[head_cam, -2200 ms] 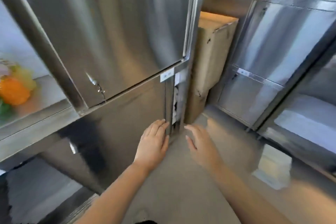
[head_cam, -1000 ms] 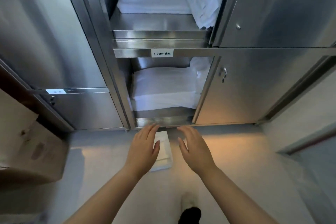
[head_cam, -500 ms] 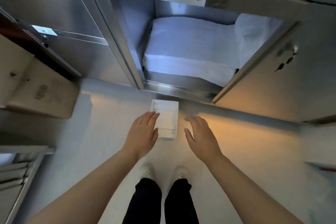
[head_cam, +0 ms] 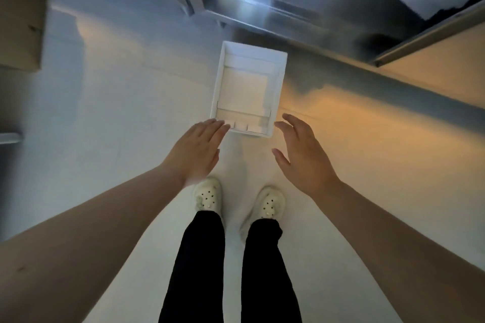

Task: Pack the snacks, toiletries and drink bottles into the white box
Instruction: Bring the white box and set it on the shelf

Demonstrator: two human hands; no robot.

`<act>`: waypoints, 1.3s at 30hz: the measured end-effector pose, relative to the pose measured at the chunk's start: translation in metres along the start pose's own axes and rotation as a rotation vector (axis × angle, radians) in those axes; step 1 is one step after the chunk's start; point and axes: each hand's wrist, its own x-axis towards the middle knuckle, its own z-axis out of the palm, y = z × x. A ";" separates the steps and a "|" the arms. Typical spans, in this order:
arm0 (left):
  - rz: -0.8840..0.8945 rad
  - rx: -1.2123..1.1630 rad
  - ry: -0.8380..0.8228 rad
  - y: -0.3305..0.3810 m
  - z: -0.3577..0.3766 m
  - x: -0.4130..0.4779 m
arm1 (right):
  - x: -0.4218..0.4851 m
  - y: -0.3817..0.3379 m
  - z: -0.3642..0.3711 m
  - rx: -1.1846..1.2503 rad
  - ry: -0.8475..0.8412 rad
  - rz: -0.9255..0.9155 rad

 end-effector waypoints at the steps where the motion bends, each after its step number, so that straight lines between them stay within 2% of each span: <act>1: 0.023 0.006 -0.008 -0.007 0.018 0.011 | 0.009 0.009 0.018 -0.009 -0.012 -0.005; 11: 0.076 0.015 -0.014 -0.067 0.166 0.094 | 0.092 0.075 0.181 -0.036 -0.123 -0.035; 20: 0.078 0.031 -0.024 -0.082 0.214 0.131 | 0.115 0.119 0.229 -0.130 -0.168 -0.011; 25: 0.071 0.209 -0.124 -0.085 0.215 0.142 | 0.120 0.128 0.230 -0.272 -0.245 -0.018; 30: 0.037 0.197 -0.129 -0.081 0.195 0.141 | 0.119 0.117 0.218 -0.401 -0.246 -0.039; 35: -0.007 0.131 -0.095 -0.079 0.137 0.125 | 0.113 0.091 0.172 -0.370 -0.158 -0.056; 39: -0.022 0.122 -0.149 -0.077 0.078 0.098 | 0.101 0.059 0.118 -0.365 -0.150 -0.098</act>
